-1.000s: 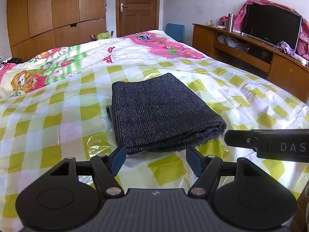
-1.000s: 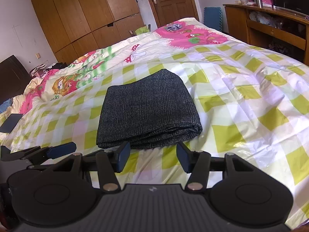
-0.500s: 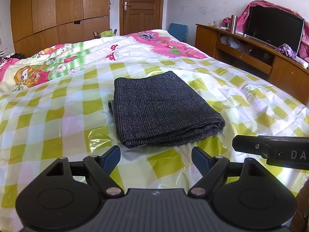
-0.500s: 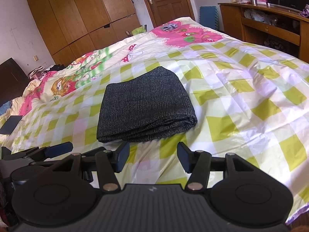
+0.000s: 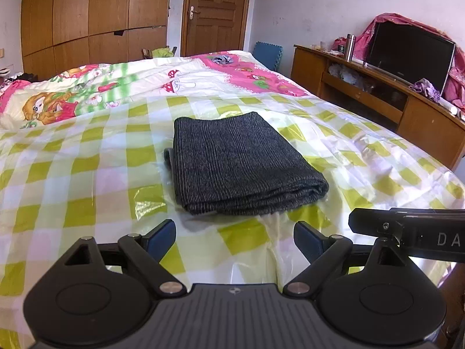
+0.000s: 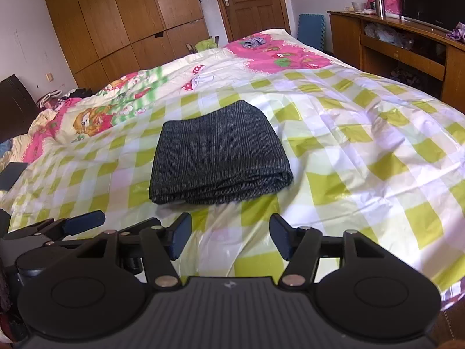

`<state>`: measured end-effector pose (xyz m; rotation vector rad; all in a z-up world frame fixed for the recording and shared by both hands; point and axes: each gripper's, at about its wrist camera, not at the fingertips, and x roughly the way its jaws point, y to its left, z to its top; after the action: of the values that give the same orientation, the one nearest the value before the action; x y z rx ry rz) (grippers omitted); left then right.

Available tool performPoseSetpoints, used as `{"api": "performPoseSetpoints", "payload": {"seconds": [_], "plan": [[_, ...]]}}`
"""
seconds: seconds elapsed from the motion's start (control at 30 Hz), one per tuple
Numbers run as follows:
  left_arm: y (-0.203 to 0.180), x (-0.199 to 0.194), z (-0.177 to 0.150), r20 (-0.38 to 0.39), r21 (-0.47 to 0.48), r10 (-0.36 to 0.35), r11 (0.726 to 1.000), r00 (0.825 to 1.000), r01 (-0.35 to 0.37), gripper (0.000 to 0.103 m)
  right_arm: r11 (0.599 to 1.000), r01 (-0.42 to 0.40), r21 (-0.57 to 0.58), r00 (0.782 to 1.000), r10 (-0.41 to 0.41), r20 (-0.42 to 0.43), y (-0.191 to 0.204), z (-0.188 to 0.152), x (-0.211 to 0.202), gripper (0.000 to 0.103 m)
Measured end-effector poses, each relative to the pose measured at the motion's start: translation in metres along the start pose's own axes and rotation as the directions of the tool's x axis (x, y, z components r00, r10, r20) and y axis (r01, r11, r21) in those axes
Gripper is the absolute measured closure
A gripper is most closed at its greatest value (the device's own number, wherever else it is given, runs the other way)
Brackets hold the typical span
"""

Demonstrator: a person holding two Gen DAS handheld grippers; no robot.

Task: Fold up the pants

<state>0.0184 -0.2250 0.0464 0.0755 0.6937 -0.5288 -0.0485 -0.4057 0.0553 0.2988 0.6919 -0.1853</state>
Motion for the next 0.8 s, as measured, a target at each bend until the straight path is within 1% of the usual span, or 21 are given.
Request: {"api": "performPoseSetpoints", "payload": {"seconds": [0.13, 0.2, 0.3, 0.4, 0.6, 0.73, 0.8], "plan": [[0.003, -0.007, -0.009, 0.000, 0.010, 0.000, 1.000, 1.000, 0.000, 0.002, 1.000, -0.004, 0.011, 1.000, 0.004, -0.005, 0.004, -0.010, -0.004, 0.042], [0.003, -0.009, -0.013, -0.001, 0.023, 0.007, 1.000, 1.000, -0.007, 0.001, 1.000, -0.014, 0.023, 1.000, 0.014, -0.006, 0.006, -0.014, -0.007, 0.042], [0.004, -0.009, -0.018, -0.009, 0.033, 0.008, 0.999, 1.000, -0.008, 0.000, 0.999, -0.025, 0.032, 1.000, 0.025, -0.014, 0.010, -0.019, -0.006, 0.039], [0.005, -0.012, -0.020, -0.001, 0.046, 0.014, 0.999, 1.000, -0.013, 0.000, 0.999, -0.017, 0.030, 1.000, 0.018, -0.014, 0.013, -0.022, -0.006, 0.039], [0.010, -0.016, -0.022, 0.013, 0.040, 0.031, 0.999, 0.999, -0.031, 0.000, 0.999, -0.025, 0.046, 1.000, 0.026, -0.009, 0.015, -0.025, -0.006, 0.039], [0.009, -0.018, -0.023, 0.028, 0.065, 0.047, 0.997, 0.999, -0.049, 0.000, 0.998, -0.025, 0.057, 1.000, 0.026, -0.012, 0.015, -0.027, -0.006, 0.038], [0.009, -0.019, -0.024, 0.032, 0.074, 0.043, 0.996, 0.999, -0.045, 0.000, 0.998, -0.023, 0.061, 1.000, 0.024, -0.013, 0.015, -0.029, -0.006, 0.038]]}}
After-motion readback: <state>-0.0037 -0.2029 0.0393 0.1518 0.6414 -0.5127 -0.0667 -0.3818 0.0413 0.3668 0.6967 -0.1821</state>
